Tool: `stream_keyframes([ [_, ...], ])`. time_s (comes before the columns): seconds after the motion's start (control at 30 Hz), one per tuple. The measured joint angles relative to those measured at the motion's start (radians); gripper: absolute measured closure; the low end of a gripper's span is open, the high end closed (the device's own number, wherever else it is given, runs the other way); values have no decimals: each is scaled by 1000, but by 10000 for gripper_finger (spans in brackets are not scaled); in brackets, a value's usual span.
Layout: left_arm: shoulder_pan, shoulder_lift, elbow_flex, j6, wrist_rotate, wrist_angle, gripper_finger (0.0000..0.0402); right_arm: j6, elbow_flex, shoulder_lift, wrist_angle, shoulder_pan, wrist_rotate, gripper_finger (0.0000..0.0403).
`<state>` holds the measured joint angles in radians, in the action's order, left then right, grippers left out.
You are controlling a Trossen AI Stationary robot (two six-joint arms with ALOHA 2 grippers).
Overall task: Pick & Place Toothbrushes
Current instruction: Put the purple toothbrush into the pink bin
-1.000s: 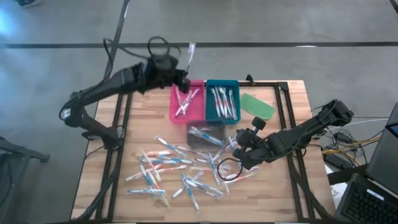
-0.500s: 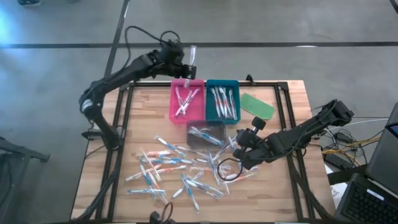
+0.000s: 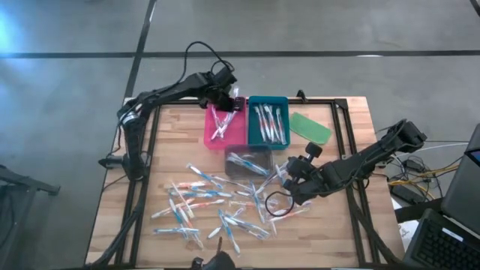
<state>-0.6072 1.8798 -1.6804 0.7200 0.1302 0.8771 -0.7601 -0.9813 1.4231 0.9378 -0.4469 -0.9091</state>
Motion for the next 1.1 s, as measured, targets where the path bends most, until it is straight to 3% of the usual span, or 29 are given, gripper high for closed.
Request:
stream_keyframes([
  [0.17, -3, 18, 0, 32, -43, 21, 367, 17, -17, -1, -3, 0, -83, 394],
  [0.57, -4, 31, 94, 91, -53, 60, 367, 30, -30, -11, -2, 0, -86, 394],
  [1.1, -19, 28, 260, 89, -53, -119, 367, 27, -30, -11, -3, 0, -86, 394],
])
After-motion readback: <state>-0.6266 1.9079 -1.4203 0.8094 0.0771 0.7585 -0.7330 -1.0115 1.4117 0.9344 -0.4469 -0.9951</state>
